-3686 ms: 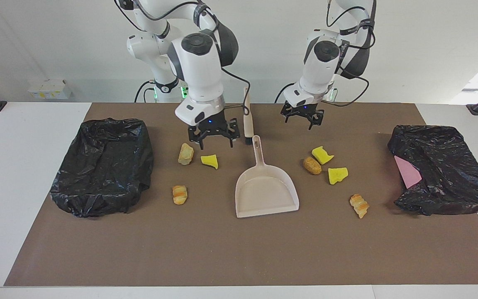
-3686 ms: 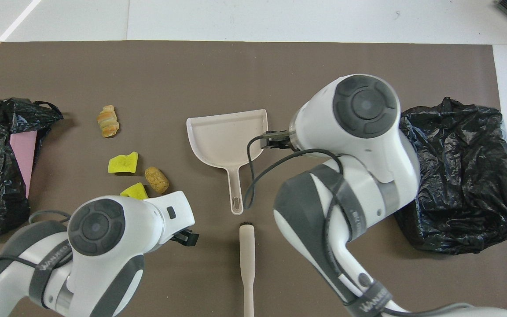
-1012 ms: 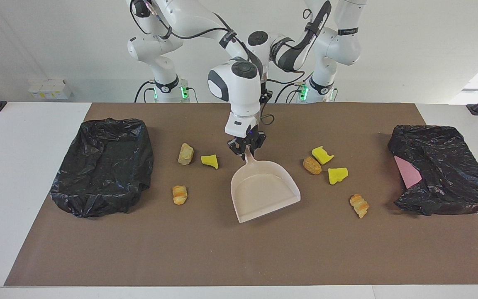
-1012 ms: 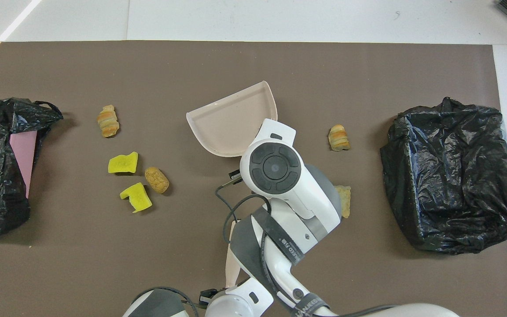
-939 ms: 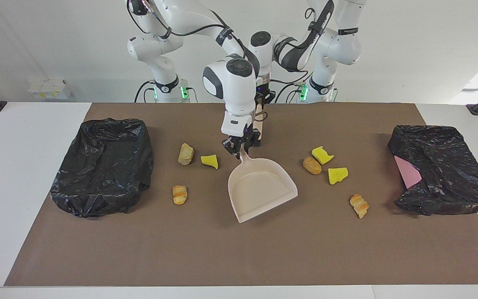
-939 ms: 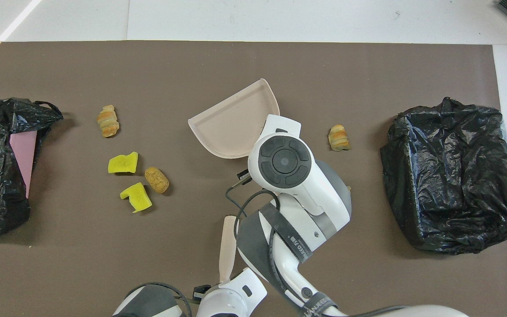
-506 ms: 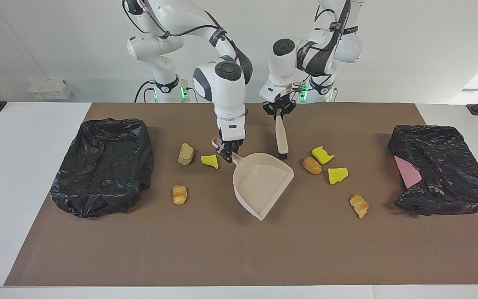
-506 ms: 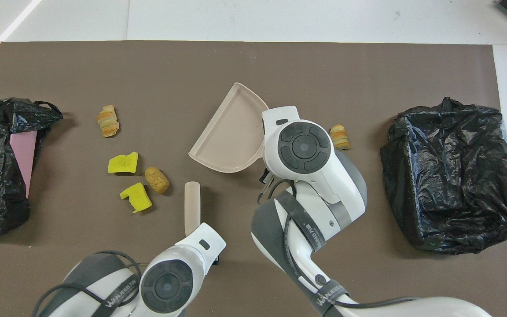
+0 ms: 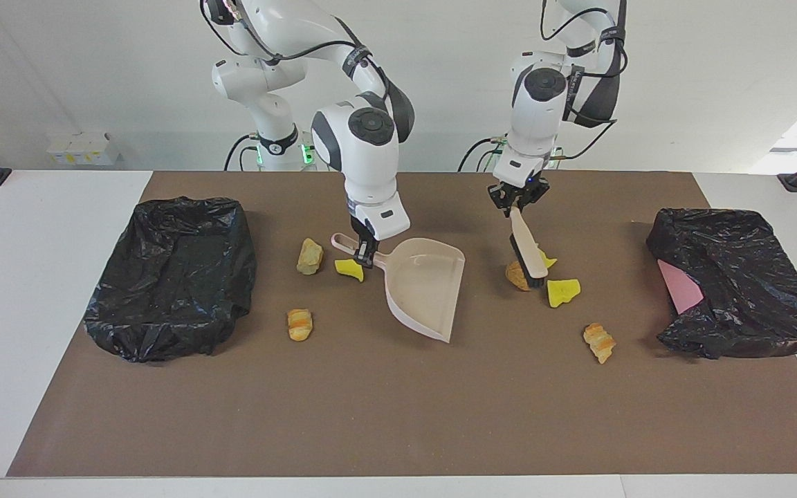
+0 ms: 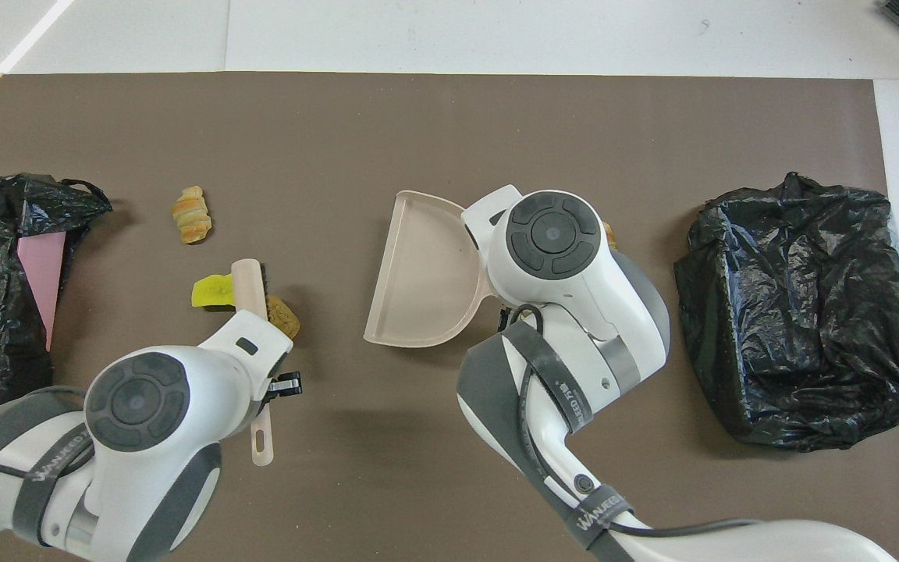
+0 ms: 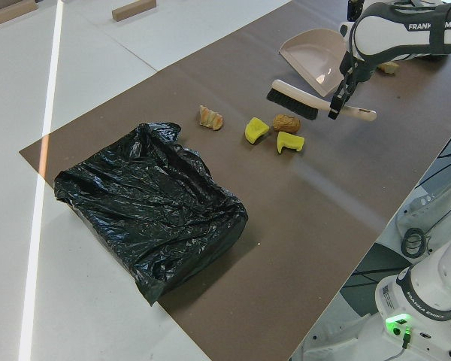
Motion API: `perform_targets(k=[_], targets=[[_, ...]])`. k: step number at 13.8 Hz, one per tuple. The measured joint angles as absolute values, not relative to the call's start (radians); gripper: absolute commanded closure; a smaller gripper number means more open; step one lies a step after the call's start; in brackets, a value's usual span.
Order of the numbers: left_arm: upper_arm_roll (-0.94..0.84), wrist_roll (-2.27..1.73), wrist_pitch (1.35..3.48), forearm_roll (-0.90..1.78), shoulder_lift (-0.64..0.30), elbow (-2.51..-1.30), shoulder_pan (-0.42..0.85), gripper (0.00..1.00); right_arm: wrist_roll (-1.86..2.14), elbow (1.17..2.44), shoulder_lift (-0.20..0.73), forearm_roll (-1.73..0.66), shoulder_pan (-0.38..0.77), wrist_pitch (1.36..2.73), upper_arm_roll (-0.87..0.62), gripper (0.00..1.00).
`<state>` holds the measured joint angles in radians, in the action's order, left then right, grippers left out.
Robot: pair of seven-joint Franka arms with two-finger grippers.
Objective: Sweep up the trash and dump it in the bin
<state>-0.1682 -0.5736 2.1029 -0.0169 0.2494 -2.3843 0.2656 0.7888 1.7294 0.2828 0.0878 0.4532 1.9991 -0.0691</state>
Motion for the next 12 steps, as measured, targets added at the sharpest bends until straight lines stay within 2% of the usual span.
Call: perform_targets(k=[7,12], targets=[[-0.167,-0.422,2.112,-0.019,0.237,-2.425,0.003,1.0,0.862,1.73,0.33,0.139,0.516,1.993,-0.074,1.0],[-0.189,-0.408,2.178,-0.018,0.227,-2.505,0.007,1.0,0.863,1.757,0.334,0.14,0.547,1.983,-0.075,1.0]])
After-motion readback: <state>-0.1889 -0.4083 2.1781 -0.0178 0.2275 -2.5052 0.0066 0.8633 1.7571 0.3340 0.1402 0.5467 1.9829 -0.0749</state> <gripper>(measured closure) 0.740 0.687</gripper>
